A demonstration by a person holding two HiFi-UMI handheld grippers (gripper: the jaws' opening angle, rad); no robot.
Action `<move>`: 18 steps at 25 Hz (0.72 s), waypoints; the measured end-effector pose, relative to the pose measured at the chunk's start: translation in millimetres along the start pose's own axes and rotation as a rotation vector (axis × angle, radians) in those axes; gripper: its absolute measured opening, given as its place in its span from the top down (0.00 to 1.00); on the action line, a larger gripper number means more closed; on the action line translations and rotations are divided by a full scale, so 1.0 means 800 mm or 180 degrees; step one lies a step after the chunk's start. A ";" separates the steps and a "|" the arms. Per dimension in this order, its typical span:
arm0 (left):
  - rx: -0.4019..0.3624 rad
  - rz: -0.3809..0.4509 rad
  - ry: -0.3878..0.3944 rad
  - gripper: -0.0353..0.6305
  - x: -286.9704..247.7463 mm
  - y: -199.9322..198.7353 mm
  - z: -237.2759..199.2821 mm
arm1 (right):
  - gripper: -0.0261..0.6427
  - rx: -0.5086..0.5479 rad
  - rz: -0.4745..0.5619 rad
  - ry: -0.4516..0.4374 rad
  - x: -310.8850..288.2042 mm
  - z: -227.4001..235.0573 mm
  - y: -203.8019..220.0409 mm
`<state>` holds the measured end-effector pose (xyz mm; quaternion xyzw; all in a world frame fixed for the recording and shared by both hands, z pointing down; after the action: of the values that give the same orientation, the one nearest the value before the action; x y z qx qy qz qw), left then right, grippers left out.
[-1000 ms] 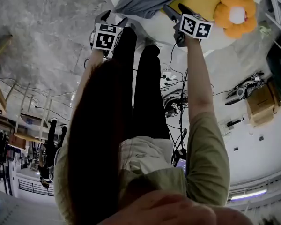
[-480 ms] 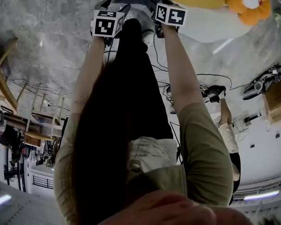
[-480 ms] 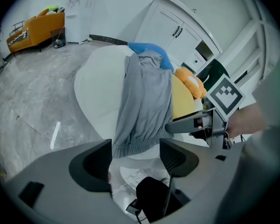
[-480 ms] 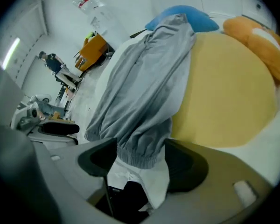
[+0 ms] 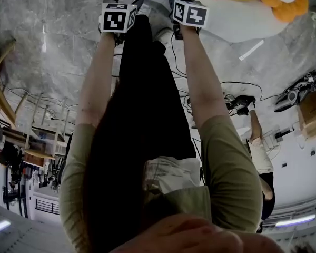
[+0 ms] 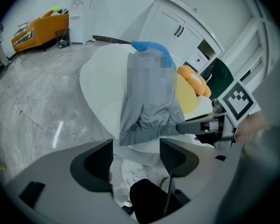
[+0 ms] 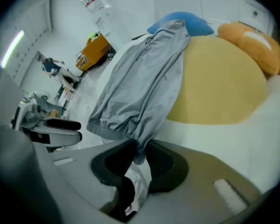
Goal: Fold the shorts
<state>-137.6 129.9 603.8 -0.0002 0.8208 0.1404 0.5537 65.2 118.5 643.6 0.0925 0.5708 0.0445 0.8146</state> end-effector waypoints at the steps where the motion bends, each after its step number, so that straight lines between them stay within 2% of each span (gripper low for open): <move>1: -0.0002 -0.0010 -0.0002 0.48 0.000 0.001 -0.001 | 0.84 -0.0128 0.0076 -0.0145 0.005 0.003 0.006; 4: -0.0022 -0.0021 0.0010 0.48 -0.001 0.000 0.000 | 0.86 -0.0525 0.0307 -0.0559 0.023 0.024 0.023; 7: -0.0102 -0.0040 0.0044 0.48 -0.006 -0.003 0.003 | 0.88 -0.0717 0.0381 -0.0483 0.040 0.061 0.041; 10: -0.0183 -0.0078 0.0093 0.48 -0.016 -0.007 0.009 | 0.89 -0.0636 0.0289 -0.0312 0.048 0.091 0.049; 14: -0.0273 -0.0140 0.0224 0.48 -0.041 -0.008 0.024 | 0.89 -0.0257 0.0155 -0.0271 0.047 0.096 0.044; 18: -0.0212 -0.0184 0.0351 0.48 -0.070 -0.009 0.037 | 0.89 -0.0315 0.0163 -0.0313 0.043 0.096 0.045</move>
<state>-87.9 121.0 642.4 -0.0501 0.8446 0.1513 0.5112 150.0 152.4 644.8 0.0688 0.5246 0.0889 0.8439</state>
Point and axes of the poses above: the fingertips, and each gripper's own axes: x backward along the fingers, z to its right, y out of its underside, the point moved 7 cm from there along x, backward along the fingers, and after that the axes turned 4 degrees about y, right-handed, at the moved point
